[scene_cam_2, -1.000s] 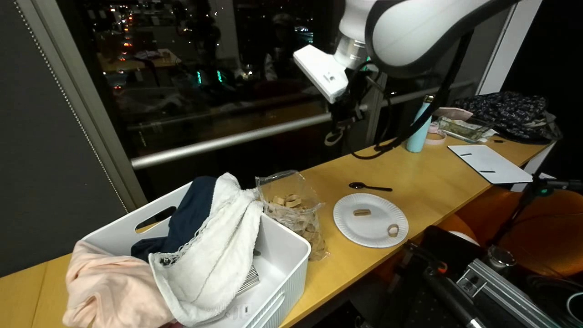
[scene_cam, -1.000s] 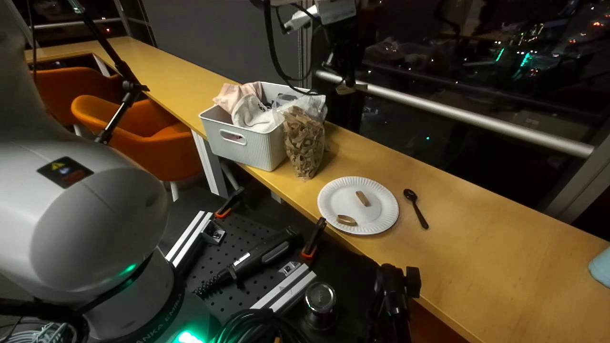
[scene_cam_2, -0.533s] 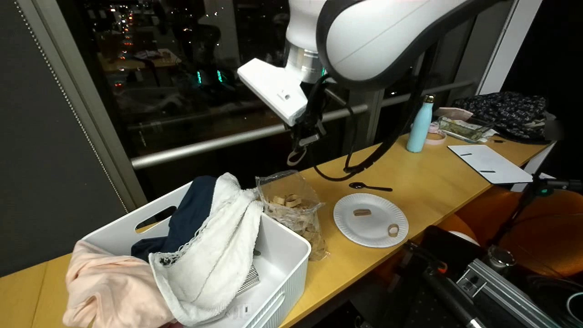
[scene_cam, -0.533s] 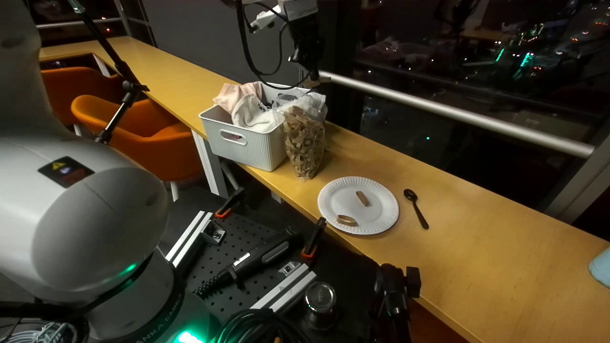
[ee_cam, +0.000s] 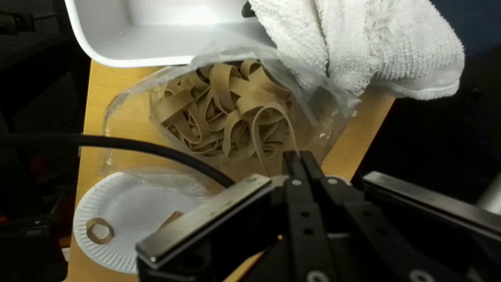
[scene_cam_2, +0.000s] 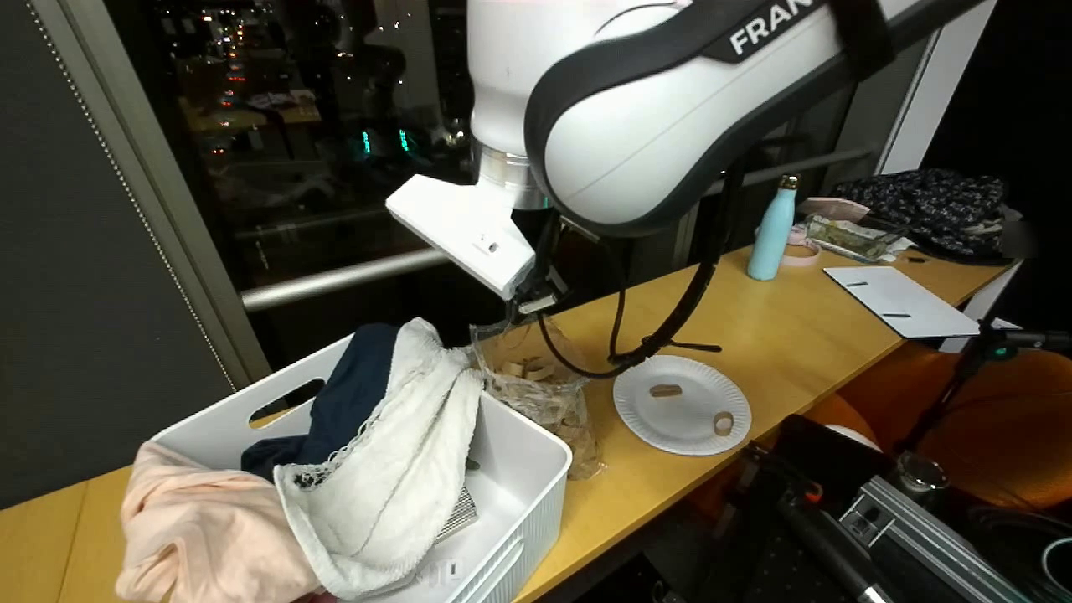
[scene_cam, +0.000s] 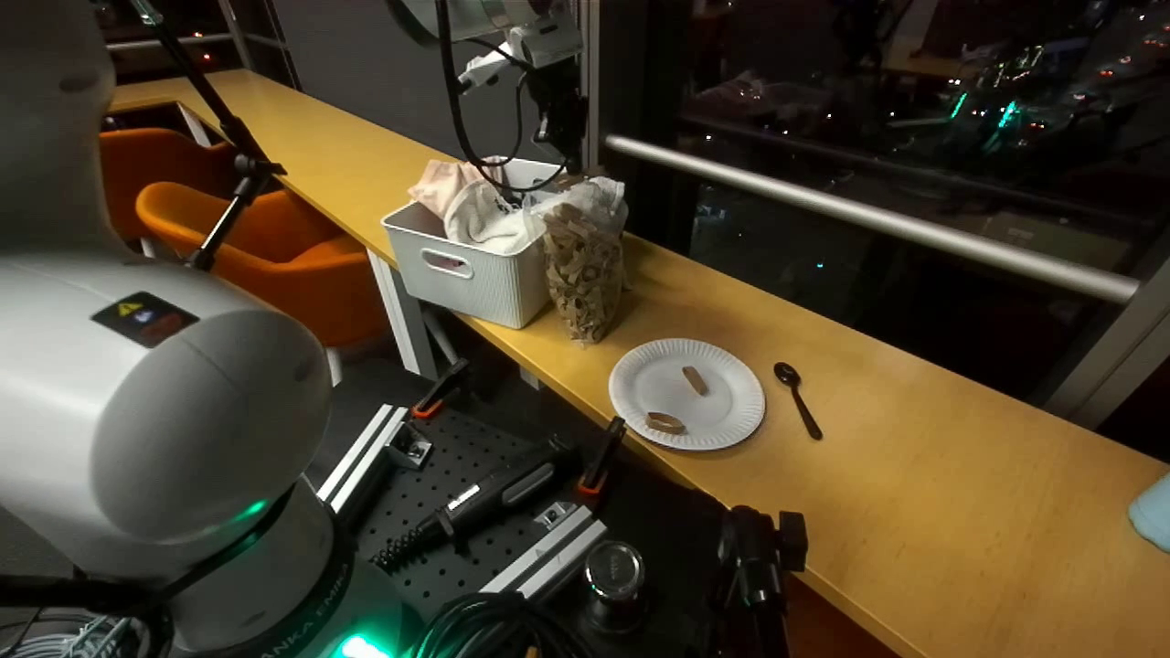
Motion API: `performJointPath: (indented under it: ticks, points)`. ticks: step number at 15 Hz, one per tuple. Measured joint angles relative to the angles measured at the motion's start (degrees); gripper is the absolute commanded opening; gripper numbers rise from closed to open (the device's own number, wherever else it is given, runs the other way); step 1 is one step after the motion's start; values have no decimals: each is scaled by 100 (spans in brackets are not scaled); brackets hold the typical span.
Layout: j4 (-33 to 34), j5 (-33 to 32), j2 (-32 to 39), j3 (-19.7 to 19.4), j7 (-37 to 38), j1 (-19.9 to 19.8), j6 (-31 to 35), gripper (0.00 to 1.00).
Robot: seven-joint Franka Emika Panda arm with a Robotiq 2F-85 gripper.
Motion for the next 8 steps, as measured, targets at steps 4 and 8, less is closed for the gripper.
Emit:
performJointPath:
  ticks: [4,8]
  points:
    - [-73,-142,2,25,19,212,0,29]
    - [-241,-143,-1,17,20,189,10,57]
